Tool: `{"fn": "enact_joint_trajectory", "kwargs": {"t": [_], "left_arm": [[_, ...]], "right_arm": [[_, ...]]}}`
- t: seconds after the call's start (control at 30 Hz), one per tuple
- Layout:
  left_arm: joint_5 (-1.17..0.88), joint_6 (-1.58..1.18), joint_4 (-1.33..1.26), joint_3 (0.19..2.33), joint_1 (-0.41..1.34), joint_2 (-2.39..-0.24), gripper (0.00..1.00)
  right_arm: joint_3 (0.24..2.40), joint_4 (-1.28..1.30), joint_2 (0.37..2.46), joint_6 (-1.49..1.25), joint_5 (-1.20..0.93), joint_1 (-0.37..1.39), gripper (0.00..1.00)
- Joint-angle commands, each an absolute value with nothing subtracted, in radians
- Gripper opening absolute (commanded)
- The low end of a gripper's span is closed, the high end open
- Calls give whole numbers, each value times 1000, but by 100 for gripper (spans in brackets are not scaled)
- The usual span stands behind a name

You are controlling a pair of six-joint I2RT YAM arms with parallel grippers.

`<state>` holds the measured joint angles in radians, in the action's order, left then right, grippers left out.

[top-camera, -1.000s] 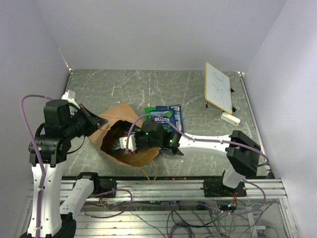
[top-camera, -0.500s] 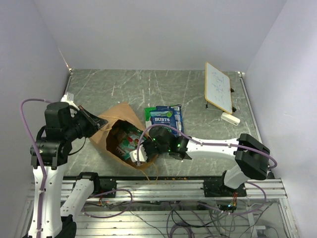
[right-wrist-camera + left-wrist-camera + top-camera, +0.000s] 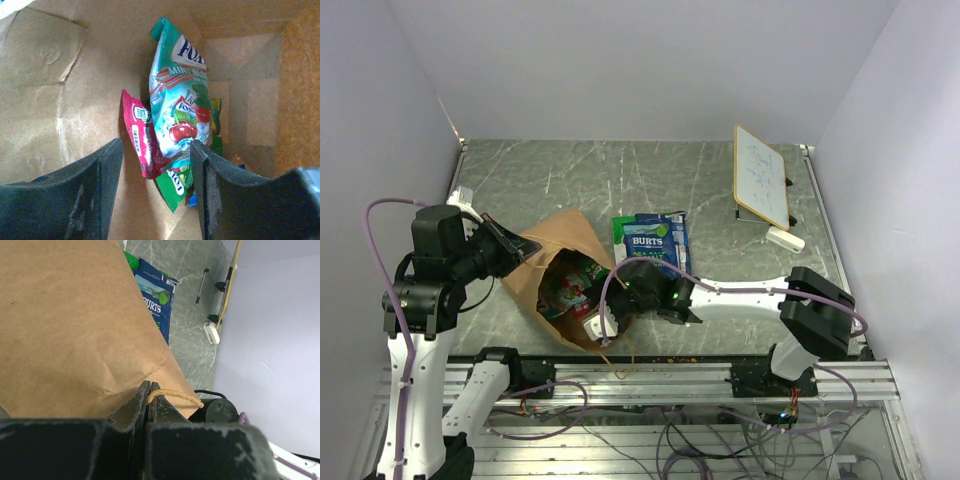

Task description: Take the snacks out of the paper bag

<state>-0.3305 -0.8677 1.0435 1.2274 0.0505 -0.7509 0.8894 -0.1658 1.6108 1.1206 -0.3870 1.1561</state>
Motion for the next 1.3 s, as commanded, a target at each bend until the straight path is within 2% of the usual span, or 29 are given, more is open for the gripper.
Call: {"fn": "enact_joint_trajectory", "kwargs": {"t": [0.0, 0.17, 0.57, 0.83, 0.93, 1.07, 1.27], "left_arm": [[-370, -848, 1020, 1217, 53, -747, 7], [-382, -843, 1021, 1211, 53, -752, 7], [-391, -827, 1026, 1229, 52, -779, 7], [-397, -801, 1039, 1248, 53, -809, 7], [-393, -788, 1041, 1260, 54, -824, 7], [-383, -782, 1043, 1263, 54, -822, 7], [-369, -764, 1059, 1279, 52, -828, 7]], "right_arm": [[920, -220, 1649, 1173, -400, 1170, 58], [967, -248, 1706, 1171, -331, 1192, 61], [1135, -198, 1874, 1180, -168, 1212, 61], [1186, -139, 1942, 1200, -183, 1216, 66], [1217, -139, 1982, 1192, -123, 1216, 66], [1263, -133, 2005, 1186, -113, 1213, 54], [1306, -123, 2003, 1125, -164, 1214, 24]]}}
